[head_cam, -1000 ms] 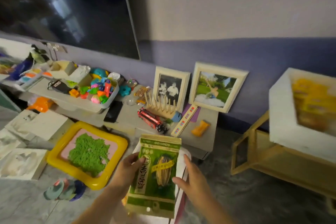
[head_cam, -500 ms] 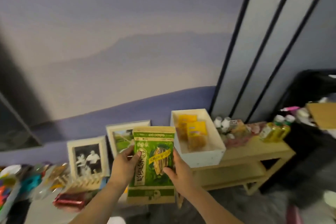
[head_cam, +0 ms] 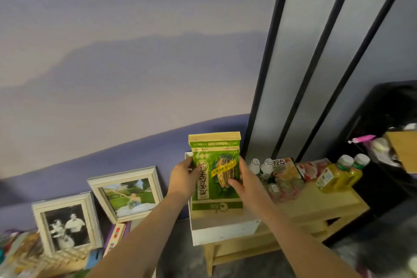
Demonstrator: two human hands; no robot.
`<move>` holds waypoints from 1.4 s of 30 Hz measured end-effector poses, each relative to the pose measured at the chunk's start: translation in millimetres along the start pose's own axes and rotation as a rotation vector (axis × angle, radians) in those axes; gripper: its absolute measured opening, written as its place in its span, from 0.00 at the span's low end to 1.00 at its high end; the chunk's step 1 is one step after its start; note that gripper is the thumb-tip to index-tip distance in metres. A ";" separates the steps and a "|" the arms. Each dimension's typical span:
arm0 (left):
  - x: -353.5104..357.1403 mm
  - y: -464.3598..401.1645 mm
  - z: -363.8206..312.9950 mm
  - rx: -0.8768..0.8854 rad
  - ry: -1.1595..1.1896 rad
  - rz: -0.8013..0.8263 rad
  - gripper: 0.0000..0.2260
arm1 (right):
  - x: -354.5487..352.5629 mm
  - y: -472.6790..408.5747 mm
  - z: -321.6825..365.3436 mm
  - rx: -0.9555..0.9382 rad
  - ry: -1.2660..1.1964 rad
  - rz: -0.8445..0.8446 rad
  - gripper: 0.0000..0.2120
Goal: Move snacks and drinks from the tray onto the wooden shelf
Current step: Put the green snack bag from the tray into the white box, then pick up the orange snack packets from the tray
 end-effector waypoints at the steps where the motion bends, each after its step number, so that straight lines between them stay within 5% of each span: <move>1: 6.3 -9.3 5.2 -0.021 -0.004 -0.001 0.05 | 1.4 -6.3 -7.3 0.014 0.003 0.009 0.37; 12: 56.5 -37.2 81.4 -0.266 -0.085 0.034 0.12 | 50.5 -22.9 -67.7 0.122 0.068 0.088 0.42; 21: 47.8 -6.8 82.2 -0.210 -0.134 0.134 0.15 | 50.8 5.1 -70.0 0.169 0.162 0.175 0.40; 34: -140.9 152.3 163.1 -0.180 -0.200 -0.036 0.25 | 96.1 122.0 54.9 0.103 0.165 0.048 0.38; 42: -305.9 306.5 307.0 -0.323 -0.494 -0.081 0.29 | 259.1 216.6 147.6 -0.095 0.327 0.317 0.37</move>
Point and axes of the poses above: each hand's wrist, its own y-axis away from the middle knuckle, its own x-axis out of the palm, z = x × y, the point moved 2 cm from there along -y, towards the middle knuckle, and after that the axes turned 3 degrees about -x, right-handed, at the moved point
